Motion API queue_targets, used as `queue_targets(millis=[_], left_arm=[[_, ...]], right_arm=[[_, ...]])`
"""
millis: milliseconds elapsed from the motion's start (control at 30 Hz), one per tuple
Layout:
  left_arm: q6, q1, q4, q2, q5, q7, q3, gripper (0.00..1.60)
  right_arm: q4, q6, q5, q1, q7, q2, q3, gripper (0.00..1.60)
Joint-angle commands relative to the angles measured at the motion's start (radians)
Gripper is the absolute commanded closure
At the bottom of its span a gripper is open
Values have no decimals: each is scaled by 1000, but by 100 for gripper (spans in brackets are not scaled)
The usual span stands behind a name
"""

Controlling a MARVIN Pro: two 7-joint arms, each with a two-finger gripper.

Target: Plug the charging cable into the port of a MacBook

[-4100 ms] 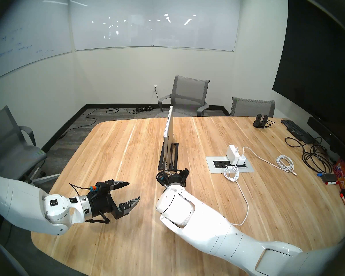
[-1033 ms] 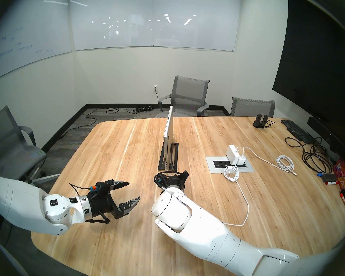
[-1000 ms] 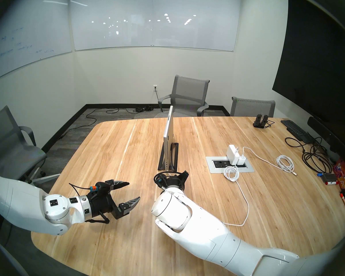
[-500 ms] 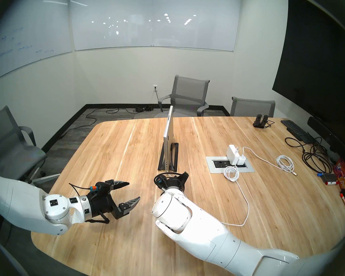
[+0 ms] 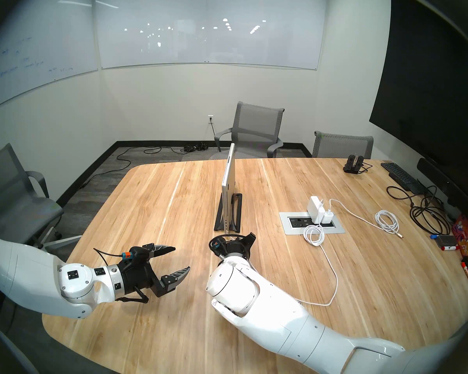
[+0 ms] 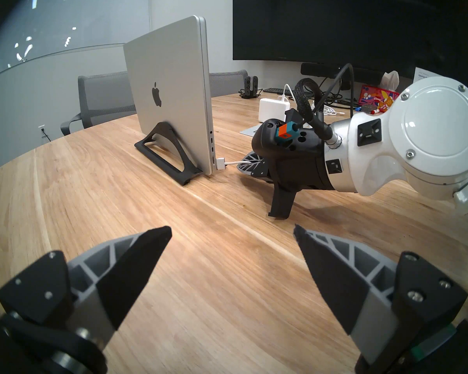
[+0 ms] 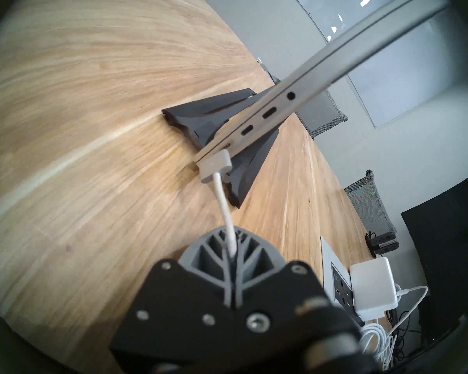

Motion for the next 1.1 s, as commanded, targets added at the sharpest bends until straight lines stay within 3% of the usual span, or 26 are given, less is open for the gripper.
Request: queue_targets(millis=[0,1067], left_arm=[[-4,-7,-4,-2,3,3,-9,0],[-4,-7,-4,-2,3,3,-9,0]], right_arm=[[3,-8,-1,6,-3,-15,-1,160],[23,8,-11,8,-2,-18,2,160]])
